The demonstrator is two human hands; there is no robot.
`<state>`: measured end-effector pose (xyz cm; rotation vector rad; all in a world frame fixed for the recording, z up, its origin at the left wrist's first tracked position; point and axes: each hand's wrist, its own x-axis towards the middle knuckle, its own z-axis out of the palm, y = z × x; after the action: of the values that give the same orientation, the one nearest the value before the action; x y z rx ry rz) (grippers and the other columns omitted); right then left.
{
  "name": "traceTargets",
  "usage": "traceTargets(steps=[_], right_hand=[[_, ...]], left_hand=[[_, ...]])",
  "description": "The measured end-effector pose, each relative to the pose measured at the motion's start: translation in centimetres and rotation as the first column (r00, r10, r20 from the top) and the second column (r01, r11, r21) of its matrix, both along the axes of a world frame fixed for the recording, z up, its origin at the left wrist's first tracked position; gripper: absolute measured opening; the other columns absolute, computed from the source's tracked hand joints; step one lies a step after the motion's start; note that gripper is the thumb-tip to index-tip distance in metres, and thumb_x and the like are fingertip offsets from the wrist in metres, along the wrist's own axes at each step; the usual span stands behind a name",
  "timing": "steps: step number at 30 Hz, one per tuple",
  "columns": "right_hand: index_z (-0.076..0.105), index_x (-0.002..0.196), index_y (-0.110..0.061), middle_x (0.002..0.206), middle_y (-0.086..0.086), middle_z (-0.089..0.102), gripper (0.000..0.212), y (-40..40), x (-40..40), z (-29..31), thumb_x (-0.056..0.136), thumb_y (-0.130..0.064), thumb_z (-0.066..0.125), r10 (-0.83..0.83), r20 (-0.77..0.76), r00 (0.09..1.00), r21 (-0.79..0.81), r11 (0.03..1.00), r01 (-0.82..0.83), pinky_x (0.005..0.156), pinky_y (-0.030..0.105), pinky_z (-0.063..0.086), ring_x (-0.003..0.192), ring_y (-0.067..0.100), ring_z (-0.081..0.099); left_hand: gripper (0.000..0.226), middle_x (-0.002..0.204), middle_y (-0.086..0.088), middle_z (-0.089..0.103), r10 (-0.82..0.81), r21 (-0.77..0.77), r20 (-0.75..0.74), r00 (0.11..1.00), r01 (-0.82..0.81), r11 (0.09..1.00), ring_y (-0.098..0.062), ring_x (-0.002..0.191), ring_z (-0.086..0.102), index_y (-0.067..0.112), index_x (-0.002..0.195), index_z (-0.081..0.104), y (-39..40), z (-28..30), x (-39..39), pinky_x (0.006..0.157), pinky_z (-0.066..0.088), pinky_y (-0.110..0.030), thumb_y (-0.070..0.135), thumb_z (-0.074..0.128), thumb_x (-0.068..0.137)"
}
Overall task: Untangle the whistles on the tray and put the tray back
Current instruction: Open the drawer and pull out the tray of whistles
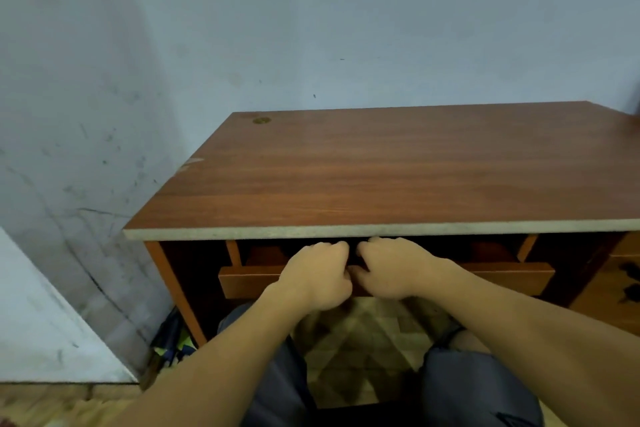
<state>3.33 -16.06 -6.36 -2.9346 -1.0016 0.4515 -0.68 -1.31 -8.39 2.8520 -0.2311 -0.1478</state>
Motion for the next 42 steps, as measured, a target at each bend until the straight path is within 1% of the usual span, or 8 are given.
traceTargets(steps=[4,11,17,23,27,34,39,42], right_hand=[[0.06,0.094,-0.012,0.081,0.004,0.062,0.034,0.2,-0.9,0.9,0.103,-0.04,0.043,0.005,-0.079,0.997,-0.041,0.999,-0.009,0.062,0.038,0.047,0.065,0.022,0.053],[0.058,0.122,-0.013,0.087,0.008,0.075,0.035,-0.3,-1.3,2.8,0.107,-0.039,0.041,-0.137,-0.508,0.85,-0.058,0.991,0.124,0.076,0.036,0.06,0.077,0.021,0.073],[0.064,0.102,-0.009,0.089,0.008,0.076,0.035,-6.8,1.3,2.1,0.104,-0.041,0.049,-0.291,-0.327,0.899,-0.007,0.952,0.305,0.059,0.028,0.06,0.068,0.017,0.072],[0.061,0.079,-0.015,0.07,0.001,0.071,0.037,-10.1,-1.2,-1.5,0.102,-0.042,0.051,-0.198,-0.126,0.972,0.007,0.98,0.2,0.067,0.035,0.061,0.062,0.017,0.068],[0.039,0.063,-0.016,0.057,0.003,0.044,0.045,-10.8,-2.9,-4.5,0.1,-0.041,0.047,-0.153,0.081,0.985,0.076,0.986,0.147,0.053,0.04,0.041,0.05,0.023,0.039],[0.065,0.081,-0.008,0.063,0.003,0.071,0.039,-11.1,-3.7,-2.1,0.102,-0.036,0.05,-0.297,-0.458,0.838,-0.008,0.944,0.33,0.057,0.029,0.059,0.055,0.015,0.069],[0.05,0.079,-0.017,0.074,0.001,0.058,0.035,-13.6,-1.9,0.0,0.095,-0.047,0.053,-0.39,0.132,0.911,-0.125,0.906,0.405,0.063,0.036,0.053,0.064,0.022,0.057],[0.043,0.11,-0.013,0.097,0.006,0.058,0.037,-14.5,-1.9,-1.0,0.097,-0.047,0.051,-0.501,0.178,0.847,-0.078,0.851,0.519,0.069,0.038,0.049,0.086,0.032,0.061]], left_hand=[[0.015,0.094,-0.006,0.066,-0.01,-0.044,-0.059,0.998,0.008,0.999,-0.028,0.081,0.063,0.016,0.102,0.058,0.6,0.6,-1.4,0.074,0.056,-0.047,0.021,0.046,0.094],[0.022,0.078,-0.003,0.076,-0.001,-0.32,-0.181,0.984,-0.058,0.946,-0.013,0.062,0.071,0.019,0.102,0.065,2.6,2.3,-4.4,0.068,0.061,-0.033,0.028,0.045,0.104],[0.02,0.093,0.005,0.061,0.234,0.105,0.121,0.965,-0.247,0.963,-0.019,0.075,0.062,0.026,0.101,0.052,6.1,-0.3,-4.3,0.066,0.053,-0.035,0.044,0.045,0.101],[0.052,0.126,-0.006,0.042,0.372,-0.049,0.31,0.875,-0.377,0.925,-0.035,0.102,0.062,0.021,0.136,0.04,5.6,-5.1,-6.1,0.064,0.05,-0.037,0.055,0.043,0.097],[0.073,0.14,-0.006,0.036,0.38,-0.044,0.278,0.882,-0.383,0.923,-0.031,0.124,0.053,0.023,0.151,0.025,5.3,-6.3,-7.1,0.078,0.054,-0.041,0.067,0.036,0.094],[0.085,0.146,0.0,0.037,0.365,-0.042,0.177,0.914,-0.363,0.931,-0.028,0.126,0.054,0.02,0.156,0.018,4.3,-5.8,-11.0,0.089,0.053,-0.042,0.072,0.03,0.09],[0.039,0.119,-0.009,0.064,0.48,-0.137,0.062,0.875,-0.469,0.873,-0.038,0.104,0.063,0.017,0.128,0.049,6.4,-4.6,-8.5,0.089,0.051,-0.048,0.044,0.034,0.104],[0.026,0.09,-0.006,0.064,0.464,-0.117,0.026,0.886,-0.458,0.881,-0.034,0.078,0.064,0.015,0.106,0.052,6.8,-4.5,-7.0,0.076,0.056,-0.047,0.038,0.04,0.102]])
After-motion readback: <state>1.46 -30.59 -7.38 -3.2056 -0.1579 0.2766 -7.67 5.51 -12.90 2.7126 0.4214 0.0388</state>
